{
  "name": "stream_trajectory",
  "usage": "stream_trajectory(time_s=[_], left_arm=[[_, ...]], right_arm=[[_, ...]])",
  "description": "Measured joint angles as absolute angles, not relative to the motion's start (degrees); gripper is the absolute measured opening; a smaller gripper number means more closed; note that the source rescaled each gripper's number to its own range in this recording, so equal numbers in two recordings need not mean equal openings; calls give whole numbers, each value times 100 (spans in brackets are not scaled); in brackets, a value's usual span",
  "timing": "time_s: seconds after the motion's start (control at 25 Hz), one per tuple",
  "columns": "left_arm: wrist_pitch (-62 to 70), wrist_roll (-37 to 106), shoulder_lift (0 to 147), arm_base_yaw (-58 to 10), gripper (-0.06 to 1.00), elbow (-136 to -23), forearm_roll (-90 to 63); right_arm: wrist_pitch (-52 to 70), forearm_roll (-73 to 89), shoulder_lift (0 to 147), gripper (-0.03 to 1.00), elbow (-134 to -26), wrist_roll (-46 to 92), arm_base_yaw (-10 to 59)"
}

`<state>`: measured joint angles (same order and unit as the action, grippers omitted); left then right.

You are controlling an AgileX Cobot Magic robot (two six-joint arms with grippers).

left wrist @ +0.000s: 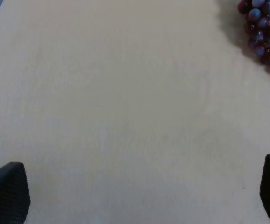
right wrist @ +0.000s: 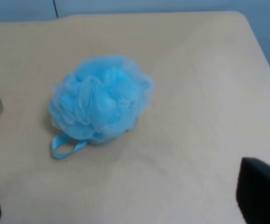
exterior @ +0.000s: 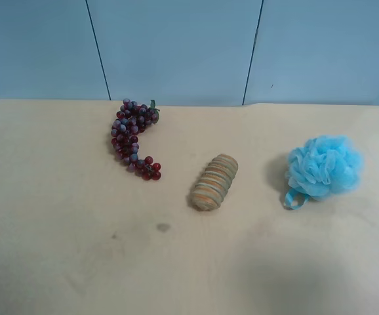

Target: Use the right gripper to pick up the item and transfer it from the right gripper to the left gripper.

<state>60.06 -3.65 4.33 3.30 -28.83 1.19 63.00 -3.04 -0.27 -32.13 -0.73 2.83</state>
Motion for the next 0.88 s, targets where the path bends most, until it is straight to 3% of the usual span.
stream_trajectory(time_s=[0.88], left_arm=[[6006, -365, 433, 330, 100, -2883, 119]], right_arm=[[6300, -308, -27, 100, -3213, -73, 283]])
